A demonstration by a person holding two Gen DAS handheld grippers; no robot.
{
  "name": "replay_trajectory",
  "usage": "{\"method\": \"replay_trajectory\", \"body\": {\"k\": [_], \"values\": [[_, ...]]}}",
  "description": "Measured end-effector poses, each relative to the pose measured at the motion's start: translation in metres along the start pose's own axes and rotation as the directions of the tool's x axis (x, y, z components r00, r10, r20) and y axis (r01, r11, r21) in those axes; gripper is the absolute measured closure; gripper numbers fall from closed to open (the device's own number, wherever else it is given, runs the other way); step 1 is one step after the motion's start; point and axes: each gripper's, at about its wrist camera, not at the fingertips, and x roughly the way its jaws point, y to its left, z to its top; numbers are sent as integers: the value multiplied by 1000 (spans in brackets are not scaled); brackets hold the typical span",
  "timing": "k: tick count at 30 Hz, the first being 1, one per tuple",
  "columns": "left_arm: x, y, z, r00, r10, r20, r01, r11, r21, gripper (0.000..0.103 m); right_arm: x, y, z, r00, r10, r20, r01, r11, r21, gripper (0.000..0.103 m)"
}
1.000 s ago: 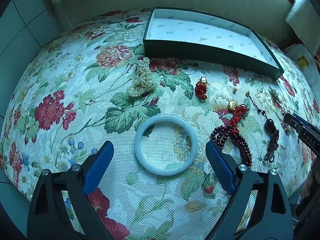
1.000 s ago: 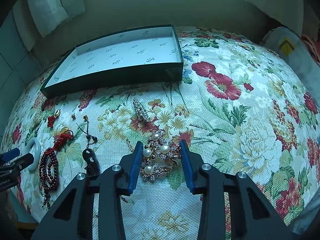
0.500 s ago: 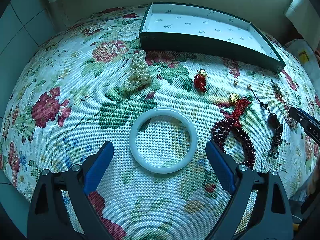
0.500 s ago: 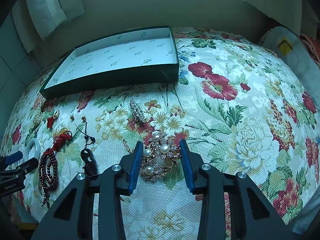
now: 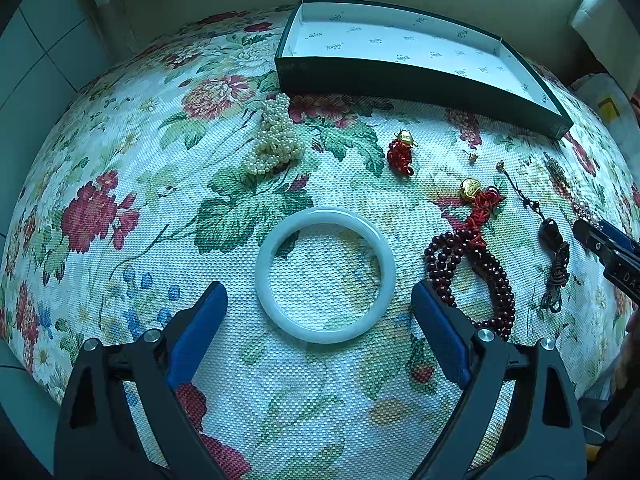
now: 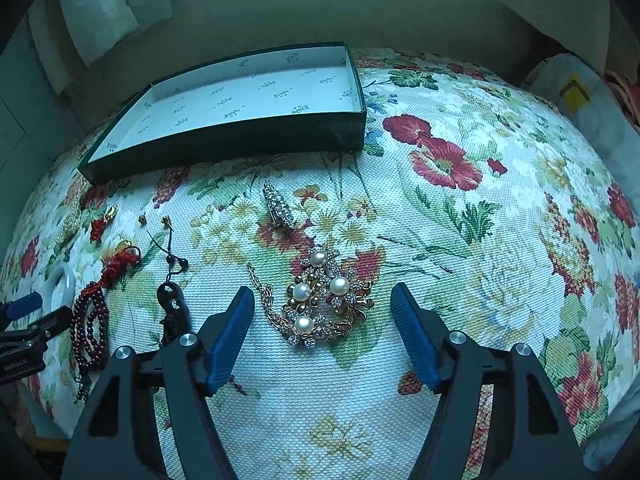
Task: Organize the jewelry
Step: 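Close the right gripper on the gold pearl brooch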
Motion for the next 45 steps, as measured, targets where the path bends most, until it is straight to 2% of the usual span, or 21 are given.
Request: {"method": "replay_trajectory", "body": {"k": [1, 3, 7, 11, 16, 17, 18, 19, 21, 36, 45], "values": [[0, 0, 0, 1000, 0, -1, 0, 1000, -1, 10, 0, 2, -1, 1000, -22, 4, 22, 1000, -12, 39], [1, 1, 0, 1000, 1, -2, -1, 1000, -2, 10, -2, 4, -2, 1000, -13, 14, 14, 1000, -23, 54], [3, 1, 0, 1000, -1, -5, 1, 1000, -2, 10, -4, 3, -2, 1000, 5, 16, -4, 1000, -17, 58], [3, 2, 0, 1000, -1, -5, 1, 1000, -2, 10, -10, -3, 1, 999, 23, 31, -24, 1000, 9, 69], [3, 1, 0, 1000, 0, -5, 0, 1000, -2, 10, -10, -2, 1, 999, 23, 33, -23, 1000, 10, 69], [3, 1, 0, 1000, 0, -5, 0, 1000, -2, 10, -11, -2, 1, 999, 23, 39, -23, 1000, 10, 71], [3, 1, 0, 1000, -1, -5, 1, 1000, -2, 10, -14, -1, 0, 998, 24, 52, -25, 1000, 12, 78], [3, 1, 0, 1000, 0, -4, 0, 1000, -2, 10, -17, -2, 1, 998, 29, 62, -30, 999, 12, 79], [4, 1, 0, 1000, 0, -2, 0, 1000, -2, 10, -19, -2, 3, 997, 30, 69, -31, 999, 9, 86], [5, 1, 0, 1000, 0, -2, 0, 1000, -3, 10, -19, -7, 3, 997, 32, 68, -33, 999, 23, 86], [5, 1, 0, 1000, 0, -3, 0, 1000, -2, 10, -7, -28, 1, 996, 89, 31, -93, 986, 140, 83]]}}
